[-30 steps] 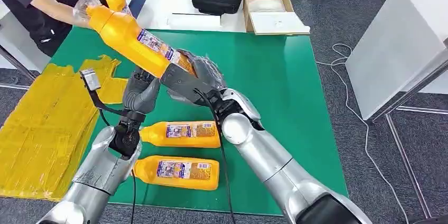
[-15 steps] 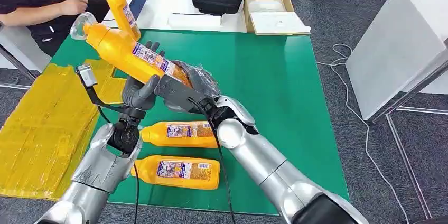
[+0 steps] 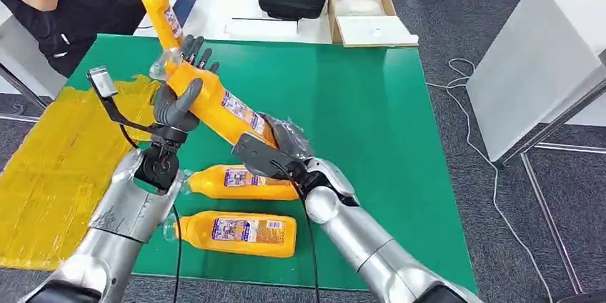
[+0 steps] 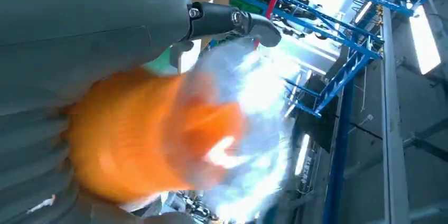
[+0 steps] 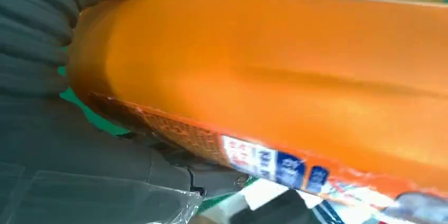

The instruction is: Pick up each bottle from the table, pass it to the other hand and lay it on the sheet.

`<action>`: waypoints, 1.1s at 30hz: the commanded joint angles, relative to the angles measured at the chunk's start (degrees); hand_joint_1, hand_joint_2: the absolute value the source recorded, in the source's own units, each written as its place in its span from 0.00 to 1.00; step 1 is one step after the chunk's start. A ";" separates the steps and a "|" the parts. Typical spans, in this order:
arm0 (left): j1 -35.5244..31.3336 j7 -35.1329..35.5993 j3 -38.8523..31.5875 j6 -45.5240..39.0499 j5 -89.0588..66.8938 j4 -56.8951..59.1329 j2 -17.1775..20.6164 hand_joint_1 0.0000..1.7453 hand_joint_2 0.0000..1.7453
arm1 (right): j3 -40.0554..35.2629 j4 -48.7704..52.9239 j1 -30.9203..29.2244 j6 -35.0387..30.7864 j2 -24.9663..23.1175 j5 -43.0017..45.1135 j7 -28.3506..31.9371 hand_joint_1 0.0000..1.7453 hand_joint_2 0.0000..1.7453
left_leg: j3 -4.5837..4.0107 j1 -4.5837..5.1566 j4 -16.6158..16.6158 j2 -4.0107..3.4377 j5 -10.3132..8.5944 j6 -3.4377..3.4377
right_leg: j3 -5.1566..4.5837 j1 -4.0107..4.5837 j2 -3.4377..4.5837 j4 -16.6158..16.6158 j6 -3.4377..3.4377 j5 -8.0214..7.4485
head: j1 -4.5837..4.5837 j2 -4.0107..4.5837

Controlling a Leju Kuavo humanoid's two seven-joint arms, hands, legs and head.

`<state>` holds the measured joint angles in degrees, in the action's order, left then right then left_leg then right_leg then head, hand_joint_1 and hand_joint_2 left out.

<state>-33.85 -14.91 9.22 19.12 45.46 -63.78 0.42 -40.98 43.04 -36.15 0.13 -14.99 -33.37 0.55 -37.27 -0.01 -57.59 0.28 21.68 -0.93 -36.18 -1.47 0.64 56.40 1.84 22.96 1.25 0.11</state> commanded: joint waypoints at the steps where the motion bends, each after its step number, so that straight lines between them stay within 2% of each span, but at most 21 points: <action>1: -6.34 -0.03 2.36 2.50 -0.73 4.90 -3.61 1.00 1.00 | 1.06 -0.07 3.26 0.98 2.13 -3.19 -1.23 0.89 1.00 | 0.45 -0.16 -0.09 0.56 0.17 0.12 | 0.75 0.21 -0.68 -0.05 -0.23 0.32 | 0.02 0.00; 2: -6.46 -0.03 2.38 2.44 -0.72 4.85 -3.73 1.00 1.00 | 1.07 -0.07 3.32 0.98 2.14 -3.20 -1.23 0.88 1.00 | 0.09 -0.11 -0.03 0.39 0.02 0.06 | 0.29 0.13 -0.45 -0.05 -0.11 0.12 | -0.02 0.00; 11: -7.24 0.48 4.11 4.35 -2.81 5.79 -3.47 1.00 1.00 | 2.67 1.05 4.02 1.30 2.34 -4.75 -1.27 0.90 1.00 | 0.15 -0.11 -0.05 0.37 0.05 0.08 | 0.33 0.13 -0.43 -0.04 -0.13 0.15 | 0.00 0.00; 12: -7.56 0.42 4.45 5.14 -3.32 6.58 -3.39 0.14 1.00 | 2.81 1.22 4.13 1.34 2.48 -4.90 -1.24 0.90 1.00 | 0.29 -0.13 -0.08 0.43 0.12 0.10 | 0.50 0.17 -0.52 -0.03 -0.19 0.23 | -0.02 0.00; 13: -7.97 0.30 5.03 5.74 -4.64 7.40 -3.17 0.00 1.00 | 3.11 1.63 4.23 1.34 2.71 -5.11 -1.21 0.90 1.00 | 0.15 -0.11 -0.05 0.34 0.05 0.07 | 0.31 0.14 -0.40 -0.03 -0.13 0.14 | 0.00 0.00; 16: -8.14 -0.24 5.64 6.91 -6.07 8.13 -2.74 0.00 1.00 | 3.87 3.04 4.29 1.32 3.25 -5.14 -1.21 0.90 1.00 | 0.52 -0.18 -0.15 0.48 0.24 0.13 | 0.81 0.23 -0.63 -0.03 -0.26 0.35 | 0.00 0.00; 19: -8.14 -0.24 5.64 6.91 -6.07 8.13 -2.74 0.00 1.00 | 3.87 3.04 4.29 1.32 3.25 -5.14 -1.21 0.90 1.00 | 0.10 -0.06 -0.01 0.17 0.03 0.04 | 0.22 0.08 -0.23 -0.05 -0.08 0.07 | -0.02 0.00; 21: -8.14 -0.24 5.64 6.91 -6.07 8.13 -2.74 0.00 1.00 | 3.87 3.04 4.29 1.32 3.25 -5.14 -1.21 0.90 1.00 | 0.16 -0.07 -0.02 0.20 0.06 0.06 | 0.29 0.09 -0.26 -0.05 -0.11 0.10 | -0.02 0.00; 22: -8.09 -0.19 5.48 6.90 -6.66 8.07 -2.70 0.00 0.00 | 4.15 3.60 4.44 1.28 3.29 -5.29 -1.23 0.90 1.00 | 0.27 -0.10 -0.06 0.25 0.12 0.09 | 0.43 0.13 -0.33 -0.04 -0.15 0.18 | 0.00 0.00; 28: -8.03 -0.05 5.94 8.15 -7.53 9.11 -2.58 0.00 0.00 | 7.25 8.85 2.12 1.29 5.12 -5.37 -2.56 0.93 1.00 | 0.08 -0.03 -0.04 0.20 0.03 0.05 | 0.20 0.05 -0.26 0.00 -0.10 0.09 | 0.00 0.00; 31: -7.67 0.05 6.38 8.15 -7.98 8.52 -2.60 0.00 0.00 | 8.32 9.54 0.39 2.36 5.29 -5.15 -3.19 0.92 1.00 | 0.28 -0.07 -0.16 0.28 0.16 0.09 | 0.47 0.11 -0.39 0.05 -0.17 0.23 | 0.00 0.00; 32: -7.54 0.06 6.48 8.08 -8.09 8.33 -2.55 0.00 0.00 | 8.53 9.43 -0.15 2.70 5.27 -5.07 -3.28 0.92 1.00 | 0.04 -0.02 -0.06 0.14 0.03 0.04 | 0.15 0.04 -0.20 0.02 -0.08 0.07 | 0.00 0.00; 33: -7.33 0.10 6.68 8.01 -8.29 8.16 -2.45 0.00 0.00 | 8.81 9.25 -0.95 3.02 5.17 -4.95 -3.30 0.93 1.00 | 0.13 -0.04 -0.12 0.18 0.10 0.06 | 0.28 0.07 -0.26 0.05 -0.13 0.14 | -0.02 0.00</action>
<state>-38.56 -15.10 12.66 26.84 37.86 -58.86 -1.33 -34.16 51.34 -31.96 1.20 -11.82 -38.56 -1.82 -37.31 -0.01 -57.60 0.29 21.68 -0.93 -36.16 -1.47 0.64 56.40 1.84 22.95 1.22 0.11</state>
